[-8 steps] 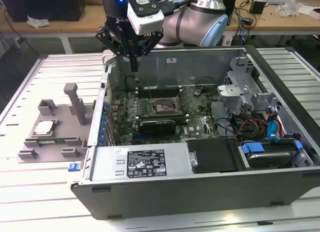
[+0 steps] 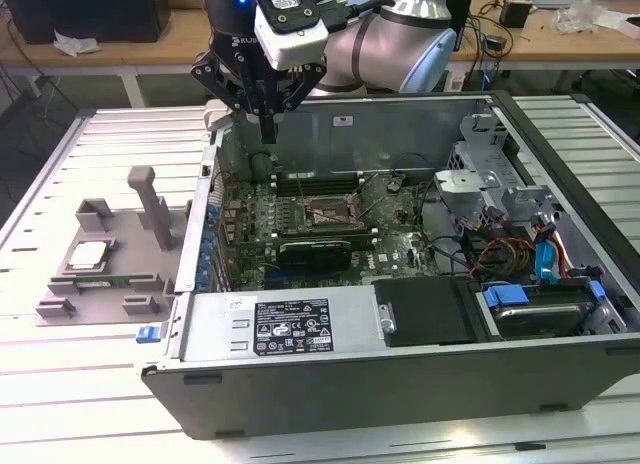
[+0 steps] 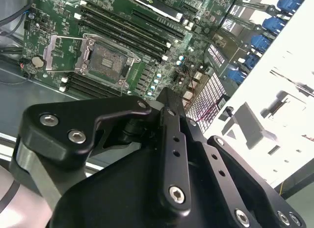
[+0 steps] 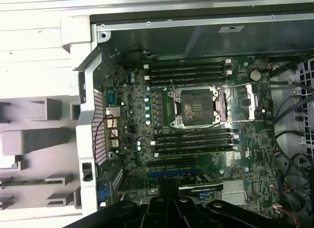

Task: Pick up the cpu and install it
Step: 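Reach for the cpu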

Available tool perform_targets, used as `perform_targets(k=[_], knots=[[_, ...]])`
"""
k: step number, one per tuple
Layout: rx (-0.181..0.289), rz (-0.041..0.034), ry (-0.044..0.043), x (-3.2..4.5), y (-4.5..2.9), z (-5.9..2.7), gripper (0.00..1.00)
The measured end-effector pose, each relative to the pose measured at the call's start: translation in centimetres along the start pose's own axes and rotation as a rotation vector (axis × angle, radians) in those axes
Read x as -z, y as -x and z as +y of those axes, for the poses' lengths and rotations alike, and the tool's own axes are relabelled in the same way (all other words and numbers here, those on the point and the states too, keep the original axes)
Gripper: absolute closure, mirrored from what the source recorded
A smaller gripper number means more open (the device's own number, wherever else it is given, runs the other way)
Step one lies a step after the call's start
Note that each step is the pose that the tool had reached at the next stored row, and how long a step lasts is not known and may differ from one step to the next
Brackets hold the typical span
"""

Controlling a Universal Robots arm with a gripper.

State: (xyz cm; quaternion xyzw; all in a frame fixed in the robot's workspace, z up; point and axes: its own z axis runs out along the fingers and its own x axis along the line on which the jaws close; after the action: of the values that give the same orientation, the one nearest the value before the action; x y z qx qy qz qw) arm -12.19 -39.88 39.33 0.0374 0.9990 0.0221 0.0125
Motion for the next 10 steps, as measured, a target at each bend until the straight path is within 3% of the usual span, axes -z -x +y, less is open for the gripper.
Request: perform_targets(k=[7, 10], knots=[[0.0, -0.0001, 0.0, 0.0, -0.35, 0.05, 0.89], [0.0, -0.0002, 0.0, 0.02, -0.95, 0.11, 0.89]])
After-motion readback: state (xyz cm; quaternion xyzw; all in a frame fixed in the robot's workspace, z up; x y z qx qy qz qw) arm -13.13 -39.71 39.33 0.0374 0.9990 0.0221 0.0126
